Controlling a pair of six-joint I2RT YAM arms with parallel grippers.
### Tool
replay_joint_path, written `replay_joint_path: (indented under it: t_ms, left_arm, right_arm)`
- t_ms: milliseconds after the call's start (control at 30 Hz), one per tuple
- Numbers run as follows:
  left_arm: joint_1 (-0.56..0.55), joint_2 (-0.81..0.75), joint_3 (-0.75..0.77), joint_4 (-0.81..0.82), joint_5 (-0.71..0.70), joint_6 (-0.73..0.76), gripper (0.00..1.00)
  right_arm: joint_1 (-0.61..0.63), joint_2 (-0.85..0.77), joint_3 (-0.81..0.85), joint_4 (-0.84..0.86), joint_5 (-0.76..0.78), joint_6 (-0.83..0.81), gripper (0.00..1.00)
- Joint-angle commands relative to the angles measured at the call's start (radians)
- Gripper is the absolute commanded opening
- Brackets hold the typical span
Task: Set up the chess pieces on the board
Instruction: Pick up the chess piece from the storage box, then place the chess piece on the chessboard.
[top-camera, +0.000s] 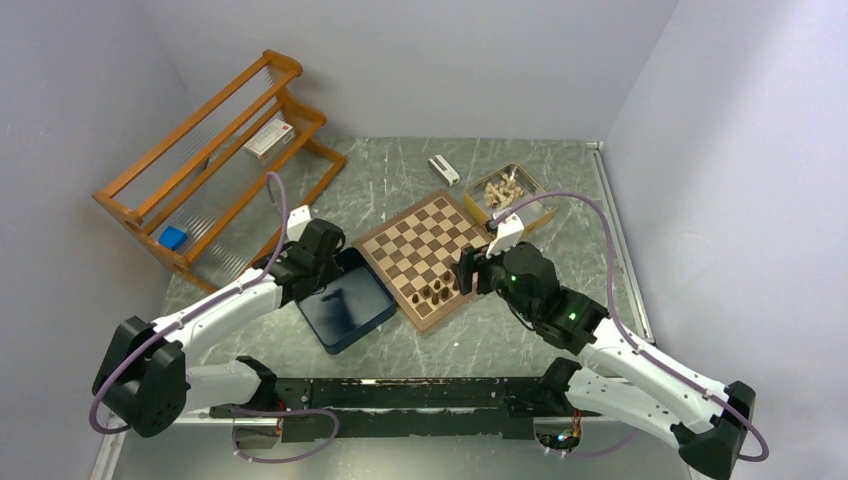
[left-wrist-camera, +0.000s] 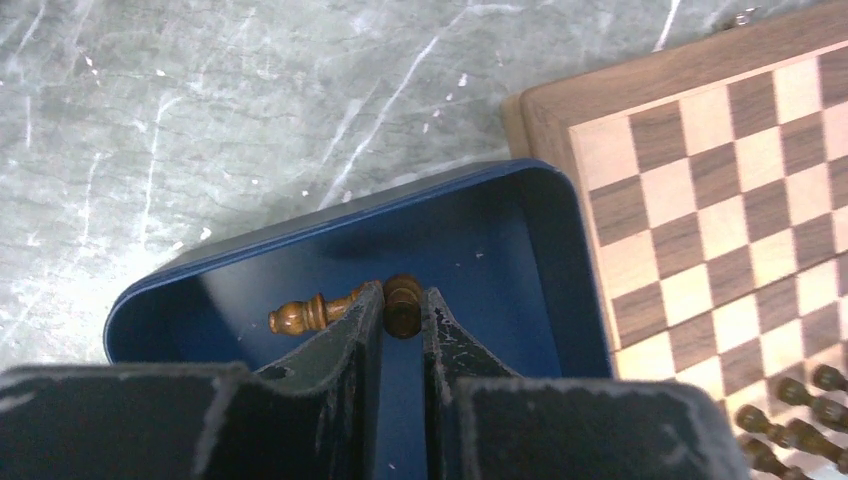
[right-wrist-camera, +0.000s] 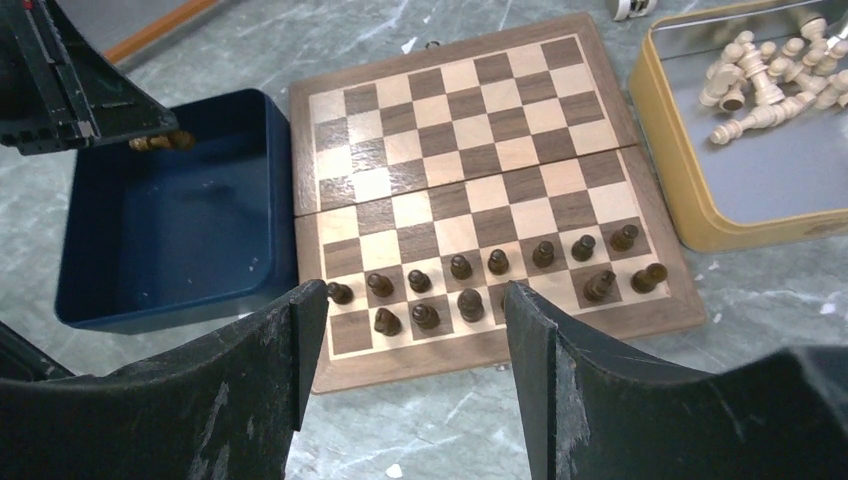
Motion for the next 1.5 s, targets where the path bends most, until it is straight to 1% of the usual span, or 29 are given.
replay_joint_path:
  t_ms: [0, 100, 200, 300, 433, 500, 600, 700, 767, 867, 967, 1033, 1100, 1200, 1367, 1467]
  left_arm:
    - [0.001, -0.047, 0.08, -0.052, 0.058, -0.088, 0.05]
    - [0.001, -0.07, 0.125, -0.081, 0.079, -0.132, 0.05]
    - [0.002, -0.098, 0.174, -0.109, 0.089, -0.171, 0.05]
    - [0.001, -0.142, 0.222, -0.125, 0.095, -0.22, 0.05]
    - [0.001, -0.206, 0.248, -0.085, 0.125, -0.289, 0.05]
    - [0.002, -0.228, 0.267, -0.068, 0.155, -0.319, 0.05]
    - [0.003, -0.239, 0.315, -0.065, 0.188, -0.33, 0.05]
    - [0.004, -0.242, 0.365, -0.081, 0.206, -0.335, 0.05]
    - [0.005, -0.25, 0.376, -0.072, 0.223, -0.343, 0.05]
    - [0.004, -0.261, 0.38, -0.061, 0.251, -0.355, 0.05]
    - [0.004, -0.266, 0.378, -0.056, 0.279, -0.363, 0.05]
    - [0.005, -0.269, 0.371, -0.05, 0.293, -0.373, 0.05]
    - [0.004, -0.271, 0.361, -0.035, 0.313, -0.38, 0.05]
    - [0.004, -0.271, 0.353, -0.018, 0.335, -0.393, 0.05]
    - [0.004, -0.268, 0.331, 0.017, 0.376, -0.413, 0.05]
    - [0.004, -0.262, 0.329, 0.026, 0.394, -0.416, 0.05]
  right_arm:
    - [0.002, -0.01, -0.032, 0.093, -0.04, 0.075, 0.69]
    - [0.003, -0.012, -0.06, 0.165, -0.089, 0.148, 0.67]
    - [0.003, -0.001, -0.096, 0.262, -0.125, 0.24, 0.62]
    - [0.004, 0.025, -0.141, 0.459, -0.201, 0.291, 0.55]
    - [0.004, 0.115, -0.21, 0.802, -0.266, 0.346, 0.48]
    - [0.006, 0.206, -0.216, 0.955, -0.299, 0.368, 0.48]
    - [0.012, 0.358, -0.18, 1.138, -0.373, 0.35, 0.54]
    - [0.019, 0.49, -0.115, 1.238, -0.429, 0.333, 0.57]
    - [0.024, 0.555, -0.084, 1.308, -0.435, 0.353, 0.58]
    - [0.045, 0.629, -0.063, 1.436, -0.428, 0.341, 0.58]
    - [0.07, 0.683, -0.04, 1.503, -0.431, 0.309, 0.61]
    - [0.082, 0.71, -0.02, 1.508, -0.434, 0.289, 0.66]
    - [0.092, 0.727, -0.004, 1.494, -0.425, 0.285, 0.68]
    - [0.105, 0.746, 0.003, 1.513, -0.409, 0.275, 0.68]
    - [0.113, 0.768, 0.046, 1.447, -0.344, 0.267, 0.67]
    - [0.113, 0.784, 0.046, 1.463, -0.298, 0.282, 0.66]
